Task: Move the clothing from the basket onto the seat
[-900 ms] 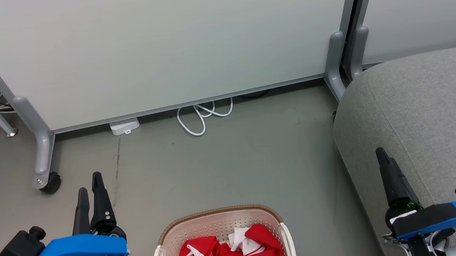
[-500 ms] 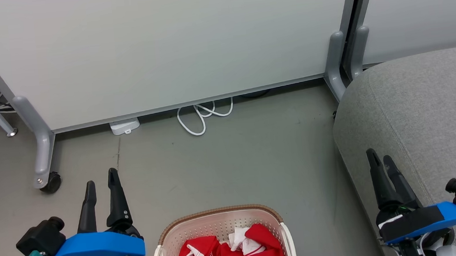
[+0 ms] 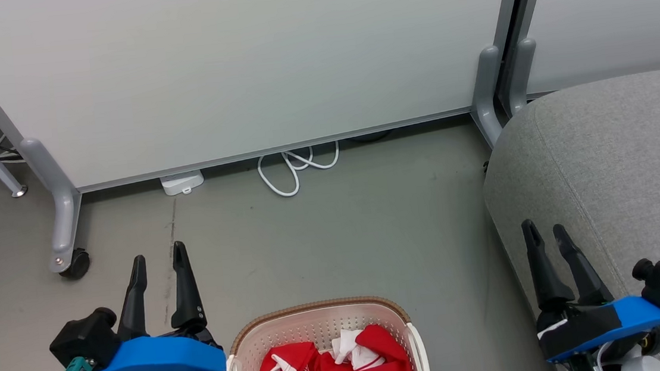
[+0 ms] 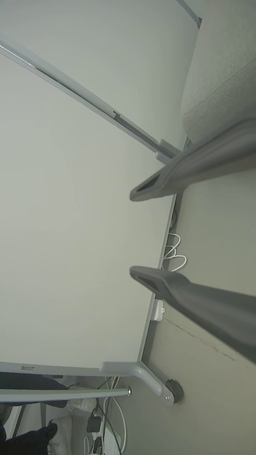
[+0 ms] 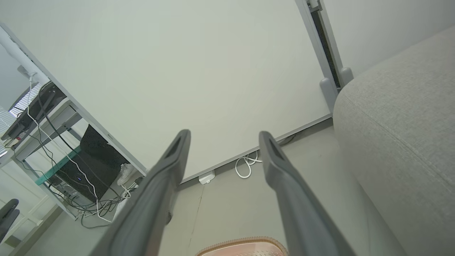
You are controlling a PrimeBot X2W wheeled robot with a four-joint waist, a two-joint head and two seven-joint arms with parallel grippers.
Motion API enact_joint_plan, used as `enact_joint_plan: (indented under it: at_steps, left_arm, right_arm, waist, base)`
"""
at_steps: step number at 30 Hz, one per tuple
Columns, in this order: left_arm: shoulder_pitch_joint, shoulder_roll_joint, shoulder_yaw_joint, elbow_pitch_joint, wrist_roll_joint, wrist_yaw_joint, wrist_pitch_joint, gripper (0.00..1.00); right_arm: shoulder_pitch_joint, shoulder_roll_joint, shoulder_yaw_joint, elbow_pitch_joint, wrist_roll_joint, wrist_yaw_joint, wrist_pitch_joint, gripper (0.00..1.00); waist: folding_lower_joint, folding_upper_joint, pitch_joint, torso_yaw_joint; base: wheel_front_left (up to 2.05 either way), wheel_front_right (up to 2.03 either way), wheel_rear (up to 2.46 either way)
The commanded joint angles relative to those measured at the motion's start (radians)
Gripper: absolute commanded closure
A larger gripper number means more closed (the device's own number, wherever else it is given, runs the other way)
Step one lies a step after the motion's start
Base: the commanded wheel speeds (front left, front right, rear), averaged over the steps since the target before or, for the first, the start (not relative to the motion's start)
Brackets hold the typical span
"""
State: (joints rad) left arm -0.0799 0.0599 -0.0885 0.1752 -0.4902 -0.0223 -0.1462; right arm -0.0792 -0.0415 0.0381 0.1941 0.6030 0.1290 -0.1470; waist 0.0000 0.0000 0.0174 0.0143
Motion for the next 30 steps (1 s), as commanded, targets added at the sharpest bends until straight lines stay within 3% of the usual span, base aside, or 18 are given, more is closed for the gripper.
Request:
enact_joint_plan:
  at_steps: [1,30]
  left_arm:
    - [-0.020,0.008,-0.008,-0.007,0.028,0.005,-0.011,0.00]
    - [-0.015,0.016,-0.060,0.019,0.290,-0.013,-0.078,0.00]
  right_arm:
    - [-0.021,-0.008,-0.001,-0.004,-0.028,0.002,-0.010,0.00]
    - [-0.019,-0.011,0.028,0.018,-0.290,0.002,-0.078,0.00]
  waist:
    - [0.0000,0.0000,-0.001,0.000]
    - [0.0000,0.0000,-0.009,0.007]
  base:
    - [0.00,0.00,0.00]
    - [0.00,0.00,0.00]
